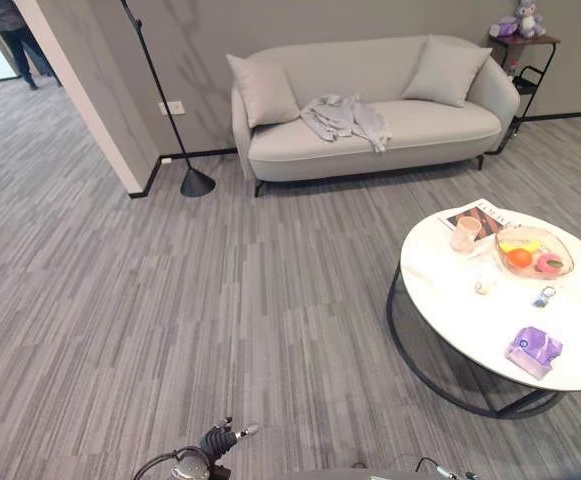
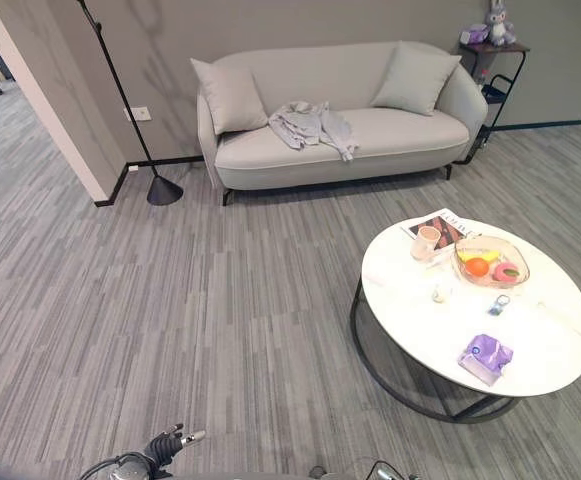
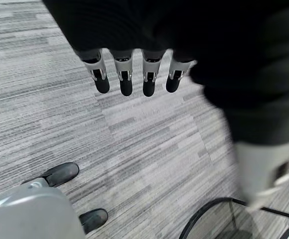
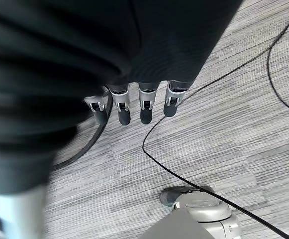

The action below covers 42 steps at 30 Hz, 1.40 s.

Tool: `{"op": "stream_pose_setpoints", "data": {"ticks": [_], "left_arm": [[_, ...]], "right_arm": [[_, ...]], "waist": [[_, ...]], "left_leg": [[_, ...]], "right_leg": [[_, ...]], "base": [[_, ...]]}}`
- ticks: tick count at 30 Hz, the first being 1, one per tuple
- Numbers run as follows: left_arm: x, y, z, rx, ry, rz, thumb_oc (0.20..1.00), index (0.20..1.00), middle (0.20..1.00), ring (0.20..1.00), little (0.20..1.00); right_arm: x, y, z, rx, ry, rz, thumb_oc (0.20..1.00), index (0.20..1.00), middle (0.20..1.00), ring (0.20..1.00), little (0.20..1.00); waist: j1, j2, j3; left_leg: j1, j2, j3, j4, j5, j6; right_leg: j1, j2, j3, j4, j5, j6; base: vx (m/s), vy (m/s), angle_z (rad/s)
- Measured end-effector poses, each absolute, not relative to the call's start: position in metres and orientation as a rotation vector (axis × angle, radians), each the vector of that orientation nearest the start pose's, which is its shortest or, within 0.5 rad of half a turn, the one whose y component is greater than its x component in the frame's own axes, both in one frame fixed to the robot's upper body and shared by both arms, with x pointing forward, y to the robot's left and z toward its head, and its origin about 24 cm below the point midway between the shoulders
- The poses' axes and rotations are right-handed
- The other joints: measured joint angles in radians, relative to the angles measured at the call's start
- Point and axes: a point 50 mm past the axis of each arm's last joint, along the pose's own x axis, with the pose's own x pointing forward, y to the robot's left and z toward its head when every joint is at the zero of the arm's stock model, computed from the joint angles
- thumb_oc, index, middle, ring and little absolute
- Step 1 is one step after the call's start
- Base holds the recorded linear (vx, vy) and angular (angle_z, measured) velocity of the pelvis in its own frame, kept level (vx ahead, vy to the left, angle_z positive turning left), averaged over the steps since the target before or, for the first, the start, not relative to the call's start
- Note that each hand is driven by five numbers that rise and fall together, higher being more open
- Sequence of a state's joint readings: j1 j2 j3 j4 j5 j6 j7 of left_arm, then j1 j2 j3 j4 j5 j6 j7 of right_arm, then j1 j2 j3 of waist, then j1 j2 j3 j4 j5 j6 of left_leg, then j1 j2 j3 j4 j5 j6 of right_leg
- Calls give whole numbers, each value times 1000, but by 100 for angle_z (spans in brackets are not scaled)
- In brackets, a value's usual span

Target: Hang the clothes on the sofa on the clothes rack.

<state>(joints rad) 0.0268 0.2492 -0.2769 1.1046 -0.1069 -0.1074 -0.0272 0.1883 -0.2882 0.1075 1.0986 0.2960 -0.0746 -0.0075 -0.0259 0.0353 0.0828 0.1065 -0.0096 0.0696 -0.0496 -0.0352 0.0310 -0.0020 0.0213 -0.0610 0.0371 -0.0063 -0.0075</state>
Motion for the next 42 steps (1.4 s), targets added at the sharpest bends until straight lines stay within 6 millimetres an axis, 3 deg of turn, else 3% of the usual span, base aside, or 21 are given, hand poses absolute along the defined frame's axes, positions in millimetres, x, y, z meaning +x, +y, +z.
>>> {"op": "stream_pose_setpoints", "data": {"ticks": [10, 26, 28, 29, 30, 31, 32, 34, 35, 36, 37, 38, 40, 41, 42], "left_arm": [[112, 213, -153, 255, 1041, -86, 1000, 1000, 1000, 1000, 1000], [106, 215, -154, 247, 1053, -80, 1000, 1000, 1000, 1000, 1000], [110, 218, -152, 233, 1038, -61, 1000, 1000, 1000, 1000, 1000], [121, 220, -148, 243, 1007, -59, 1000, 1000, 1000, 1000, 1000], [136, 220, -143, 237, 962, -51, 1000, 1000, 1000, 1000, 1000], [146, 219, -139, 244, 936, -56, 1000, 1000, 1000, 1000, 1000], [148, 220, -140, 250, 944, -57, 1000, 1000, 1000, 1000, 1000], [143, 228, -141, 266, 980, -37, 1000, 1000, 1000, 1000, 1000], [139, 224, -144, 256, 994, -45, 1000, 1000, 1000, 1000, 1000], [133, 222, -147, 248, 1011, -43, 1000, 1000, 1000, 1000, 1000], [137, 211, -148, 222, 995, -62, 1000, 1000, 1000, 1000, 1000], [134, 212, -148, 216, 998, -51, 1000, 1000, 1000, 1000, 1000], [124, 214, -153, 204, 1052, -28, 1000, 1000, 1000, 1000, 1000], [121, 221, -153, 182, 1059, 22, 1000, 1000, 1000, 1000, 1000], [120, 223, -153, 183, 1062, 29, 1000, 1000, 1000, 1000, 1000]], "right_arm": [[54, -255, -155, -72, 1160, -257, 1000, 1000, 1000, 1000, 1000], [55, -258, -154, -83, 1160, -238, 1000, 1000, 1000, 1000, 1000], [59, -255, -155, -89, 1154, -216, 1000, 1000, 1000, 1000, 1000], [62, -252, -154, -91, 1142, -195, 1000, 1000, 1000, 1000, 1000], [69, -254, -152, -94, 1117, -192, 1000, 1000, 1000, 1000, 1000], [73, -255, -151, -97, 1105, -193, 1000, 1000, 1000, 1000, 1000], [80, -255, -150, -101, 1092, -193, 1000, 1000, 1000, 1000, 1000], [91, -256, -148, -103, 1070, -200, 1000, 1000, 1000, 1000, 1000], [97, -257, -146, -105, 1056, -202, 1000, 1000, 1000, 1000, 1000], [103, -257, -145, -121, 1047, -193, 1000, 1000, 1000, 1000, 1000], [116, -264, -140, -139, 1016, -205, 1000, 1000, 1000, 1000, 1000], [121, -262, -139, -136, 1002, -198, 1000, 1000, 1000, 1000, 1000], [124, -260, -138, -133, 988, -193, 1000, 1000, 1000, 1000, 1000], [127, -253, -137, -119, 956, -174, 1000, 1000, 1000, 1000, 1000], [124, -252, -137, -120, 953, -165, 1000, 1000, 1000, 1000, 1000]], "waist": [[-4, 6, 35], [-2, -5, 44], [6, -25, 56], [3, -43, 70], [20, -84, 118], [27, -95, 143], [24, -104, 172], [32, -112, 190], [37, -98, 192], [40, -80, 188], [65, 3, 200], [70, 5, 200], [75, 7, 195], [83, -40, 182], [80, -53, 171]], "left_leg": [[38, 3, 6, -36, 1, -2], [60, 10, 18, -30, 0, -9], [-1, 6, 10, 63, -14, -32], [-71, -3, -6, 168, -24, -47], [-234, -20, -37, 425, 0, -93], [-306, -26, -61, 542, 18, -122], [-348, -25, -65, 582, 7, -134], [-361, -14, -48, 362, -2, -124], [-330, -17, -25, 165, 33, -133], [-310, -15, -32, 9, 68, -154], [-344, 54, -63, -56, 68, -188], [-345, 62, -61, -57, 84, -194], [-331, 71, -53, -50, 85, -184], [-337, 44, -4, 84, 68, -158], [-323, 27, 12, 124, 63, -148]], "right_leg": [[69, 8, 7, -107, 34, 7], [98, 17, 24, -125, 41, 10], [82, 17, 25, -121, 34, 0], [66, 7, 37, -109, 29, -8], [6, -3, 40, -48, 29, -47], [-13, -16, 44, -23, 16, -55], [-5, -16, 40, -29, 14, -57], [4, -13, 39, -74, 14, -57], [31, -9, 49, -127, 11, -53], [28, -5, 64, -137, -18, -20], [-3, 66, 97, -55, -63, -18], [17, 77, 126, -82, 11, -66], [26, 70, 137, -89, 13, -66], [10, 14, 186, -75, 4, -72], [32, -14, 190, -97, -3, -63]], "base": [[6, -4, -1], [-4, -49, -3], [-156, -135, 15], [-109, -114, 48], [-77, -118, 49], [38, -29, 37], [198, 20, 15], [295, 59, 3], [259, 74, -13], [465, 146, -44], [336, 121, -58], [495, 203, -57], [352, 167, -55], [378, 195, -89], [511, 267, -83]]}}
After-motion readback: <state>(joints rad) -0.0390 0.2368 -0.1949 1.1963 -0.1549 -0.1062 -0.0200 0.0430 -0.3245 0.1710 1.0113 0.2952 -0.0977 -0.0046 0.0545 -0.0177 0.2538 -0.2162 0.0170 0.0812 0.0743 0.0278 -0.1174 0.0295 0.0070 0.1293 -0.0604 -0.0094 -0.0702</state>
